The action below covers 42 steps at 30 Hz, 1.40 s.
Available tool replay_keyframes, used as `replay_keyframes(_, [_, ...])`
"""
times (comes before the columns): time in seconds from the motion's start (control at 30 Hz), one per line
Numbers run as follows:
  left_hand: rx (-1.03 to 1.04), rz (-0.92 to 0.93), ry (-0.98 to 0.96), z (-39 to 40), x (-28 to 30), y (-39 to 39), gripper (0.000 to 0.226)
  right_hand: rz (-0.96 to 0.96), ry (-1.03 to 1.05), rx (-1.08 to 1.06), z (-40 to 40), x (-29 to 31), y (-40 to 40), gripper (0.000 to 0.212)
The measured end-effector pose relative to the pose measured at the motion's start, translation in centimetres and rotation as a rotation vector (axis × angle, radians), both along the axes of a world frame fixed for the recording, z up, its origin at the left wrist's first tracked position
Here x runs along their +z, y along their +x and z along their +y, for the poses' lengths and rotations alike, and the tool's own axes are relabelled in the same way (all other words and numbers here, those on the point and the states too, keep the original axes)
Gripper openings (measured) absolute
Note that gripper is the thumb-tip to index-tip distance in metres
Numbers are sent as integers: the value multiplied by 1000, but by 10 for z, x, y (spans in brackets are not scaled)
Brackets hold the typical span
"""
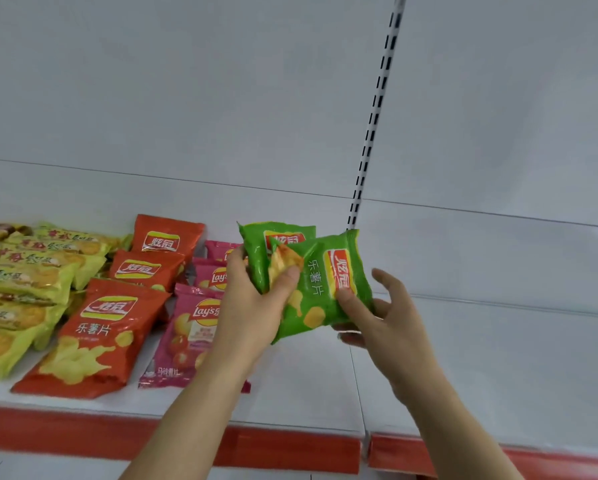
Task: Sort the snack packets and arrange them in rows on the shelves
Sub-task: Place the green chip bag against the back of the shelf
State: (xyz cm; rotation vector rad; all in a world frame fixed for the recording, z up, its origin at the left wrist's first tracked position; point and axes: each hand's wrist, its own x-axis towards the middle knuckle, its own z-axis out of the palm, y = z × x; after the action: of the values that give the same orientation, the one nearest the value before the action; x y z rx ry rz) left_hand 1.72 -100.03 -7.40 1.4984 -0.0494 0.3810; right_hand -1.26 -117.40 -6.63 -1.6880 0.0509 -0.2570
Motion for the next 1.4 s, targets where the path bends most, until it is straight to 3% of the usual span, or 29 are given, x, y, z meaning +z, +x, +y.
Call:
replay_keyframes(0.1, [-58, 21, -23, -4, 1, -3, 51, -125, -135, -39, -4, 2, 0, 42])
replay_keyframes(0.2, [-85, 51, -58, -3, 7, -7, 72, -142, -240, 100, -26, 19, 7, 37])
replay_keyframes(0.3, [-132, 95, -13, -6, 10, -7, 66, -121, -255, 174, -43, 34, 14, 41])
replay_keyframes(0.47, [-56, 107, 21, -14, -4, 0, 64, -200, 35, -127, -33, 21, 23, 60])
replay_keyframes(0.53, [9, 62, 2, -18, -9, 2, 56, -222, 29, -89, -19, 7, 12, 69])
replay_keyframes(0.63, [79, 6, 52, -24, -10, 0, 55, -270, -212, 28, -2, -10, 2, 72])
replay_keyframes(0.8, [206, -91, 99, -11, 1, -4, 36, -319, -298, -124, -20, -5, 23, 62])
replay_keyframes(0.9, [287, -115, 107, 12, 6, 0, 35, -230, -436, -145, -31, -7, 49, 63])
replay_keyframes(1.1, [249, -35, 121, 29, 3, -8, 27, -150, -781, 51, 1, -34, 92, 70])
replay_keyframes(1.27, [216, -20, 125, 34, -1, -9, 25, 11, -1133, 90, 15, -54, 109, 71])
replay_keyframes(1.4, [235, -35, 120, 38, -1, -7, 33, 48, -1234, 50, 11, -57, 112, 76])
